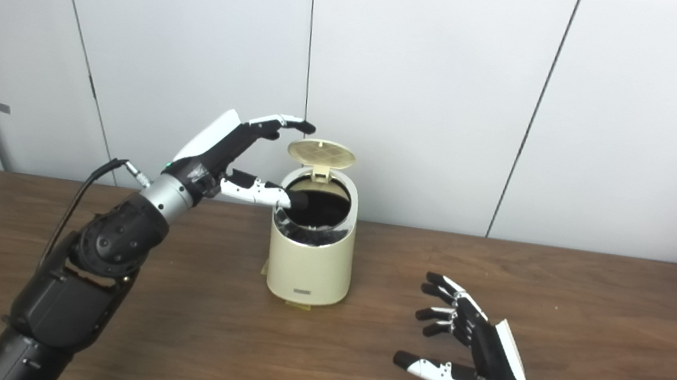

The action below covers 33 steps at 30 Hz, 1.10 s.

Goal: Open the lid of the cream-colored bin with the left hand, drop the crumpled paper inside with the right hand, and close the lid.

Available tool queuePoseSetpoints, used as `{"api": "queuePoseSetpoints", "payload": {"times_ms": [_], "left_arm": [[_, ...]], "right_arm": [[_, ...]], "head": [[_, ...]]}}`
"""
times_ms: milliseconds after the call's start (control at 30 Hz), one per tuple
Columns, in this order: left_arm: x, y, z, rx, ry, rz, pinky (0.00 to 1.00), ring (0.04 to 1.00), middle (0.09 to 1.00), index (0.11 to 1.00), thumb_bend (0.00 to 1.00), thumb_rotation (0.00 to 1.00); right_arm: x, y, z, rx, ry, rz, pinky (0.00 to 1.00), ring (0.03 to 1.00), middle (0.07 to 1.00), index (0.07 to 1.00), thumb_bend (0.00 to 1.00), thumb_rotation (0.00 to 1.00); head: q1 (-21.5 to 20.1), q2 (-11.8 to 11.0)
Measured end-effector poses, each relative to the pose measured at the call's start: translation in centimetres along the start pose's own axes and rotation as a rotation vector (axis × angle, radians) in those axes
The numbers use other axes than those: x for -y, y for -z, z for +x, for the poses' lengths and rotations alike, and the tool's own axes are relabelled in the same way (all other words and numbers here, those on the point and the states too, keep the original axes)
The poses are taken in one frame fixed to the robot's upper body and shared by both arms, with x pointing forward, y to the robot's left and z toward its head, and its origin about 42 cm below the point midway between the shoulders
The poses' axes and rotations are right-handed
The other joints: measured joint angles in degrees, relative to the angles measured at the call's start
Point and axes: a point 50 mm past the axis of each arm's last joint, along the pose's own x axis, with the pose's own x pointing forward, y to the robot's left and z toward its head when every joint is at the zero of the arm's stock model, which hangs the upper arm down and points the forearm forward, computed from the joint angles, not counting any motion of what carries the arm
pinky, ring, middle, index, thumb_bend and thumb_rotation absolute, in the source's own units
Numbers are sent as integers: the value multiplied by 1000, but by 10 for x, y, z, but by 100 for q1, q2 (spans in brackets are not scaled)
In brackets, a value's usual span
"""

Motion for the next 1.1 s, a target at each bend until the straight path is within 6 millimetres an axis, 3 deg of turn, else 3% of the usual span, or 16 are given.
{"api": "queuePoseSetpoints", "payload": {"times_ms": [200,467,767,1100], "left_arm": [[4,0,0,-10,39,33,822,934,885,825,1000,478],[4,1,-1,-13,52,47,922,980,882,839,1000,450],[10,2,-5,-1,86,64,895,983,861,837,1000,487],[9,-1,-17,50,141,289,917,1000,834,818,1000,449]], "right_arm": [[3,-5,2,17,7,-1,544,651,803,831,707,333],[3,-5,2,18,8,-2,521,637,800,833,687,338],[4,-8,3,27,8,-5,540,647,807,843,696,382],[5,-10,3,34,13,15,524,644,808,842,702,367]], "head": [[-18,26],[-44,53],[-88,114],[-105,149]]}}
